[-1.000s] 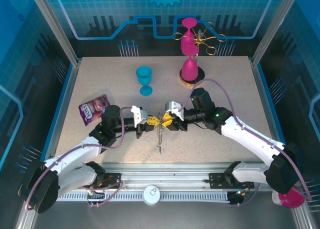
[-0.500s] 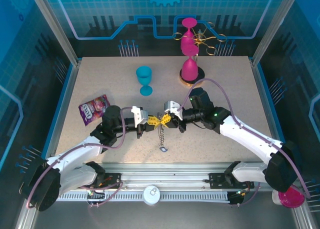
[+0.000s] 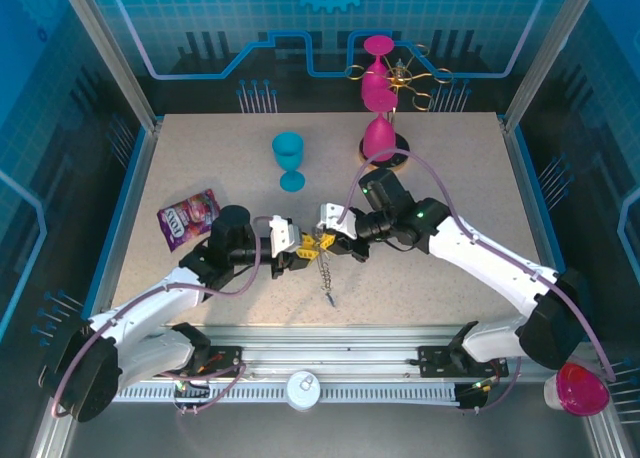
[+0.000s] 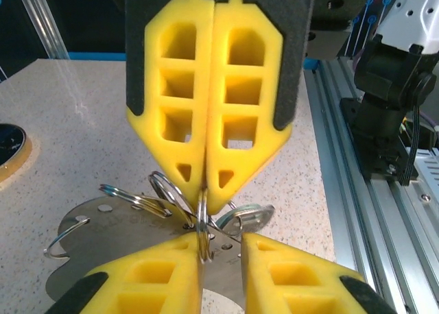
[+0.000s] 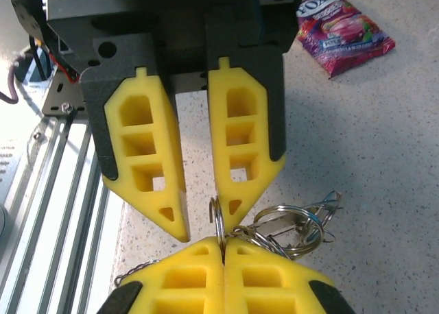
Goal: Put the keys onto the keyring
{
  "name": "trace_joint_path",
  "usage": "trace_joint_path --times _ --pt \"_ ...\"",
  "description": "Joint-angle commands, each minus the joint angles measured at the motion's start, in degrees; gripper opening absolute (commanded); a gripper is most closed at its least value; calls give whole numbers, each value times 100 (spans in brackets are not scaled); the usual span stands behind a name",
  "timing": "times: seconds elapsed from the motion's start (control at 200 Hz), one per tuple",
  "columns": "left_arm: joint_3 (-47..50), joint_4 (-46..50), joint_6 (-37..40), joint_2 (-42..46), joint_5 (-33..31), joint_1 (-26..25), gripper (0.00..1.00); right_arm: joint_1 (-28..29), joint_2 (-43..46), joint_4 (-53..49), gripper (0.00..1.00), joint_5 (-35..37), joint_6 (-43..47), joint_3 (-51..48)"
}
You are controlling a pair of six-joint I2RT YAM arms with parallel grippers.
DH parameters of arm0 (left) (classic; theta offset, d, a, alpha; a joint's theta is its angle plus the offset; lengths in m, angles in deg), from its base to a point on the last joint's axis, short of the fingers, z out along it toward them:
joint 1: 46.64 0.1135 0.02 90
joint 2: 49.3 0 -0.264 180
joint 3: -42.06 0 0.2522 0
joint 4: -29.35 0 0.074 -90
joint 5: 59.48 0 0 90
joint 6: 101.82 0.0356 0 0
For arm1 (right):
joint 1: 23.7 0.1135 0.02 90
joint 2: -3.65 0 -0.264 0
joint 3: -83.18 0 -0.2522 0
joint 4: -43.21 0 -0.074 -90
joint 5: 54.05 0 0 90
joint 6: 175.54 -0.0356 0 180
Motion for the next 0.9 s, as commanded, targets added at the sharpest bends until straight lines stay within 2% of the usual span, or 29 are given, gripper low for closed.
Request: trace_joint_path --times 0.0,0.21,0.365,0.505,0.575,0.66,0.745,0.811,0.896 --pt "-267 537 315 13 14 -7 21 161 -110 -487 0 236 456 323" --pt "-297 300 102 -31 208 4 20 369 -429 -1231 0 556 883 956" --pt "-301 198 -53 -71 297 5 11 475 -527 -1272 0 589 916 1050" --pt "-291 122 -121 -55 312 1 9 543 -604 -1416 0 715 993 1099" --pt "-292 93 -129 -69 347 5 0 562 -592 -1425 0 715 974 1103" --pt "-275 19 -175 -72 384 -1 0 555 -525 -1317 0 714 813 1052" --pt "-201 -125 -240 0 374 1 0 462 -212 -909 25 720 437 771" --pt "-120 -281 -295 48 353 0 0 382 137 -459 30 671 103 390" --pt "-14 -564 -353 82 348 0 0 345 530 118 32 698 -301 -160"
